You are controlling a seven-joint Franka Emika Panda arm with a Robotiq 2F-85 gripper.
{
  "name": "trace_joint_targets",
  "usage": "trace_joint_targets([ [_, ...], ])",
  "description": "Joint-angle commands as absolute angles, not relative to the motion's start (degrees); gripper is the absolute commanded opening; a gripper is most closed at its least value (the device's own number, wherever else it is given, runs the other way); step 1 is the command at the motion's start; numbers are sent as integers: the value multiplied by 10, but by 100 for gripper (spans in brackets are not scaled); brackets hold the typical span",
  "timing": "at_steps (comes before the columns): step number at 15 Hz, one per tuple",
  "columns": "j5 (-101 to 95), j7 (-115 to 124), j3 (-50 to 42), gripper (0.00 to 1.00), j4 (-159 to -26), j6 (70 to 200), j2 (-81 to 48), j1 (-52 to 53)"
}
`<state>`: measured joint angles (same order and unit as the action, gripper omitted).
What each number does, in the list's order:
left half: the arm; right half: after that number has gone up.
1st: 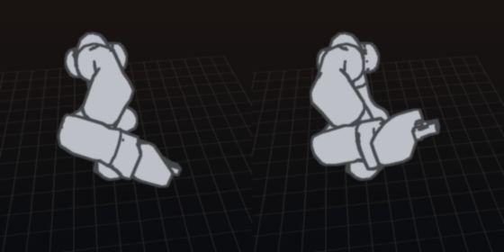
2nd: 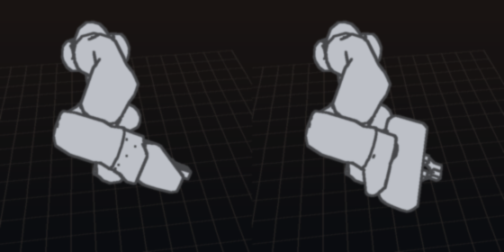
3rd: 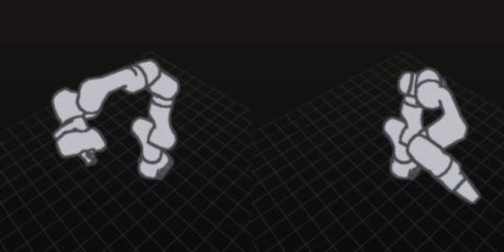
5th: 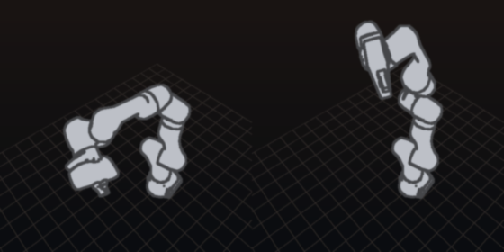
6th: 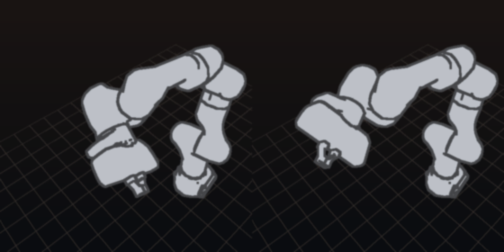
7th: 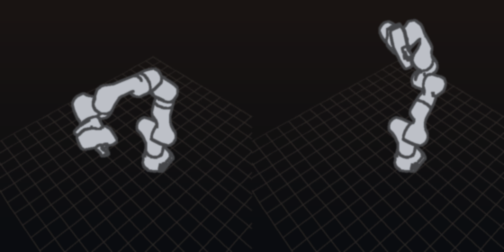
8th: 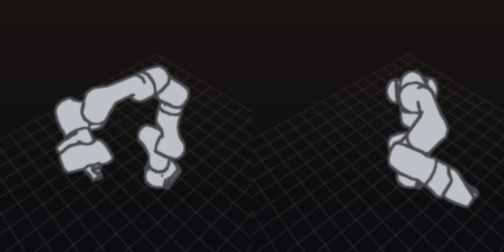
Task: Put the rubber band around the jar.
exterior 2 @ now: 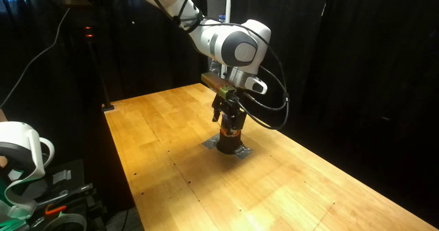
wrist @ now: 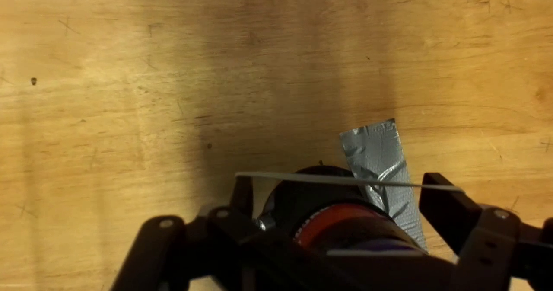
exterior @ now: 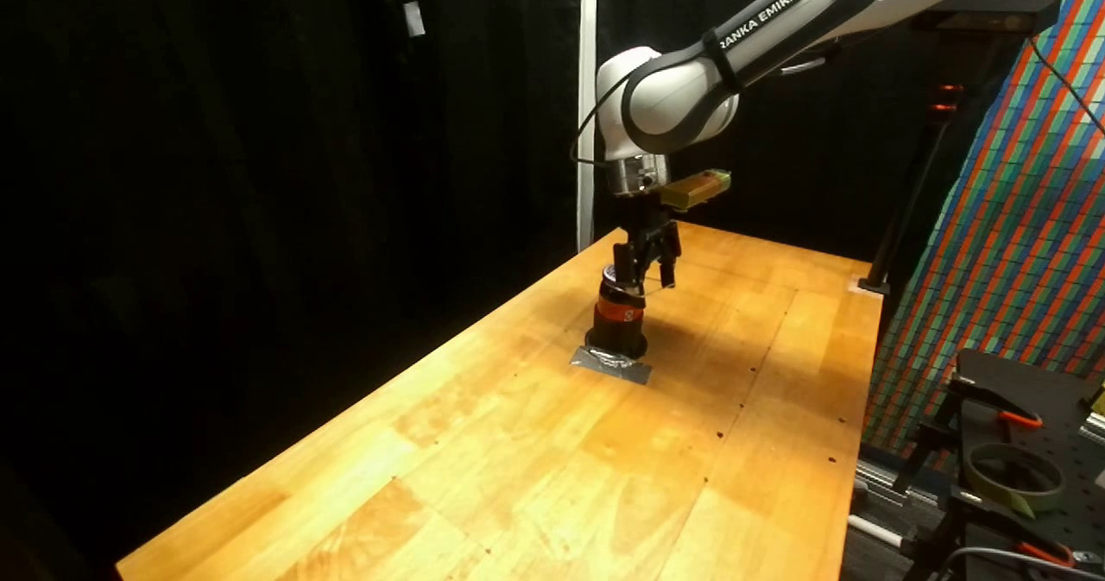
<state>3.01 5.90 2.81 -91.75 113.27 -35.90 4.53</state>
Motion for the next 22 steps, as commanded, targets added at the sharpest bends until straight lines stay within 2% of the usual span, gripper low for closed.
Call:
trace_joint_targets([
  [1, 49, 49, 31, 100, -1039, 1206, -287, 35],
  [3, 47, 51, 29, 100, -1080, 1253, -267, 37],
  [4, 43, 53, 28, 75, -1101, 1279, -257, 39],
  [5, 42, 53, 28, 74, -1122, 1307, -247, 39],
  [6, 40, 52, 28, 68, -1145, 1342, -235, 40],
  [9, 36, 45, 30, 42, -1218, 1465, -199, 42],
  [14, 30, 11, 40, 6, -1345, 1696, -143, 39],
  [17, 32, -25, 63, 2, -1413, 1840, -128, 24],
  [21, -16, -44, 146, 8, -1476, 2023, -148, -47],
  [22, -52, -29, 165, 7, -1487, 2062, -157, -70],
])
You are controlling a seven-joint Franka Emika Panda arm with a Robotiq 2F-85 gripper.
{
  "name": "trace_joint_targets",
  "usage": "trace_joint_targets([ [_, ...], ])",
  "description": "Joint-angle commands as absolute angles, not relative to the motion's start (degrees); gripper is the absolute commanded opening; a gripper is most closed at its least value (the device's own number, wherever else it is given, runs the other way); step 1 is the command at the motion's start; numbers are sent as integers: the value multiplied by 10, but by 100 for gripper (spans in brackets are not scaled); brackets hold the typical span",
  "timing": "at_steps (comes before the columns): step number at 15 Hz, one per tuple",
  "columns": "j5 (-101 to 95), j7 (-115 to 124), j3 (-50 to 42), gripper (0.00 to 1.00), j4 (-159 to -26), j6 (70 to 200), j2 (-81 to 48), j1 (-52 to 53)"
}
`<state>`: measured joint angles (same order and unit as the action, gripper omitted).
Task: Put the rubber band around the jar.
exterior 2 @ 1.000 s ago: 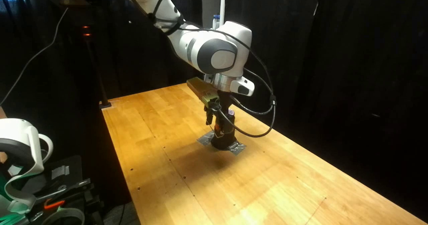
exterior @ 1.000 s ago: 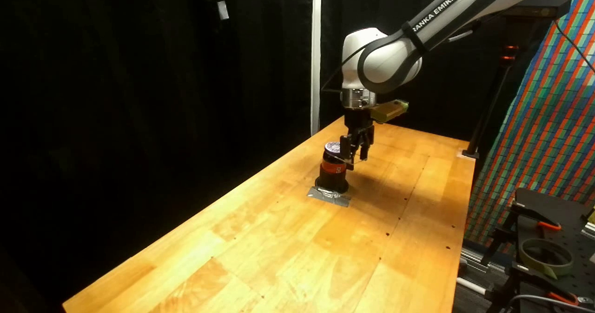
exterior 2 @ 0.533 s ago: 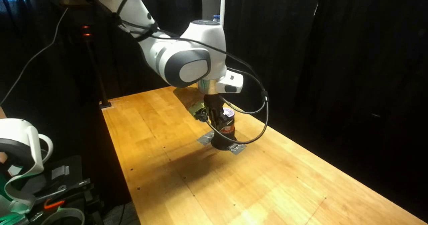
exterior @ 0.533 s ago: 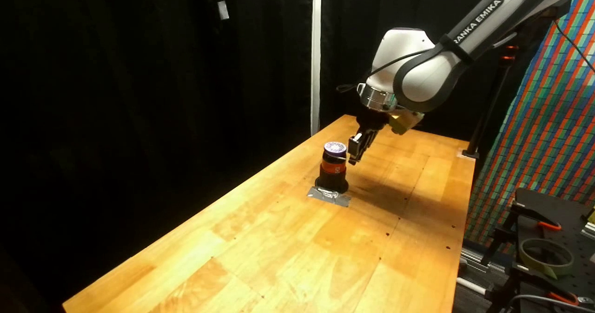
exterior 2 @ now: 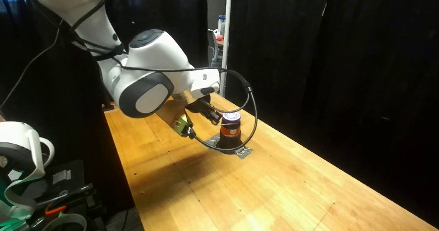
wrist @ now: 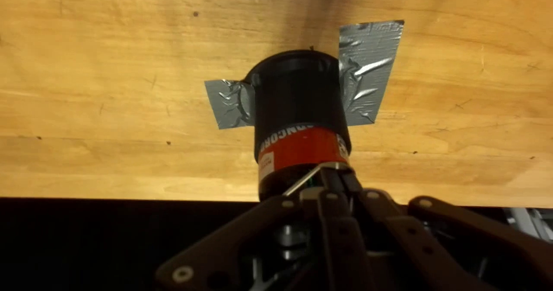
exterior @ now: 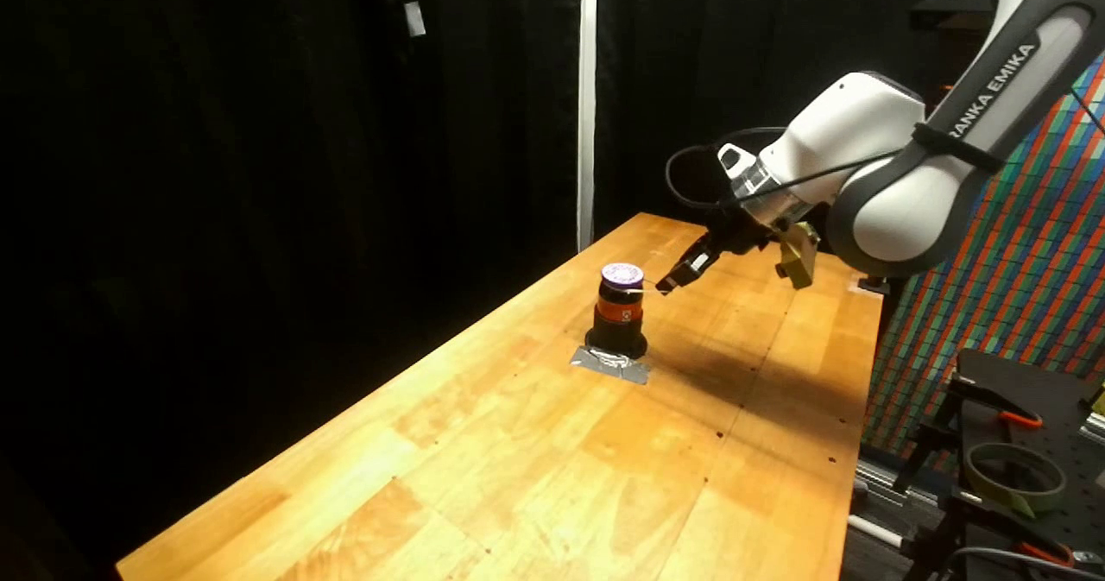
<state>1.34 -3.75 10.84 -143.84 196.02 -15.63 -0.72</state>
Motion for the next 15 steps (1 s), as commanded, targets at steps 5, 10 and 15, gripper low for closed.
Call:
trace_joint_targets([
  [5, -197, -13, 129, 6, -1513, 2226, -202, -92],
  [10, -251, -29, 79, 8, -1505, 2307, -241, -79],
  [15, -431, 156, 122, 54, -1509, 2069, -184, -159],
])
